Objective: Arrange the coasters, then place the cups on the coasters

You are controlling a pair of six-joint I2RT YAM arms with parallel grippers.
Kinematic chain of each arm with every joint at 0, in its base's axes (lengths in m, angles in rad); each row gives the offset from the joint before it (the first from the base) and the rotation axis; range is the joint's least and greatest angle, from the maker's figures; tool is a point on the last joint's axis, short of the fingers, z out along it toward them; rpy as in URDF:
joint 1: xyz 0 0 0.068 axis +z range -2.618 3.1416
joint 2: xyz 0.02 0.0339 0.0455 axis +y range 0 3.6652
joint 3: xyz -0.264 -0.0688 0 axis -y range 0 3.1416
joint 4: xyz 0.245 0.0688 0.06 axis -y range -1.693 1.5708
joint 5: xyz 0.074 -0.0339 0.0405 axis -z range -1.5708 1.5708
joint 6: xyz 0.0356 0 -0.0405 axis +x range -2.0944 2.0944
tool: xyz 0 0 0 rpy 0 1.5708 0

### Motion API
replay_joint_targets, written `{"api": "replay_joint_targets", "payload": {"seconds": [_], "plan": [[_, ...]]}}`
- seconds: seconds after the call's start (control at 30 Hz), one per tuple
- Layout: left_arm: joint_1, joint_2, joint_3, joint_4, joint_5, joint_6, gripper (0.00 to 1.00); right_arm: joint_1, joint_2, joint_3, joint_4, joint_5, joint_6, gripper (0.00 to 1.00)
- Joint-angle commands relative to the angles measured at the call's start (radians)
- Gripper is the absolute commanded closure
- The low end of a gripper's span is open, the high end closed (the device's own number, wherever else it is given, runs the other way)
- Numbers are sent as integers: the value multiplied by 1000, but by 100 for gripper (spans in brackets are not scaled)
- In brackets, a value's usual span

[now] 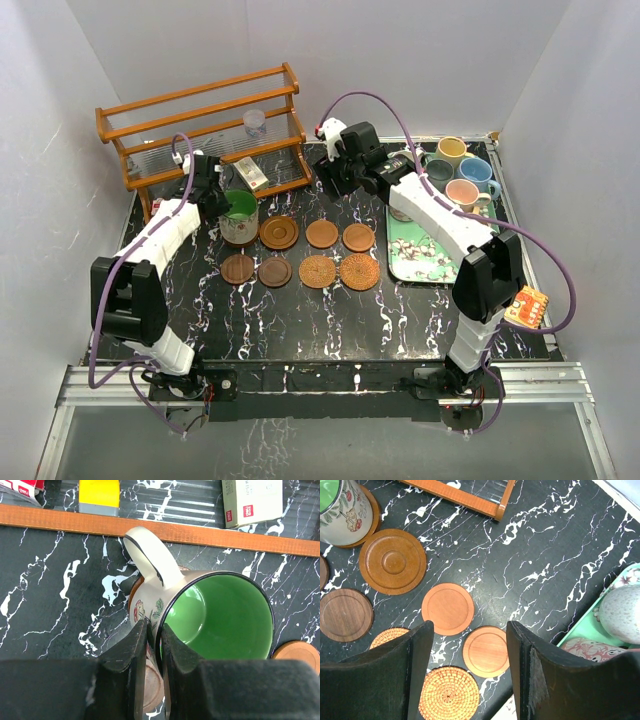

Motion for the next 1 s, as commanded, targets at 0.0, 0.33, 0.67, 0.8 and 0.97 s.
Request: {"api": "replay_joint_targets", "payload": {"seconds": [0.0,0.33,0.67,0.8,0.97], "plan": [[7,-22,9,96,14,-27,100,-10,-60,-6,63,5,-14,42],[11,-39,-38,114,-7,-25,100,-15,-89,-20,66,-4,-14,41],[12,-61,-73,124,-7,-15,98,-17,-84,-21,64,-18,-13,40],[13,-75,-78,124,3,-2,88,-17,-74,-18,63,-27,-12,40],[14,-101,-73,128,36,36,76,-16,-36,-4,62,-83,-9,40]]}}
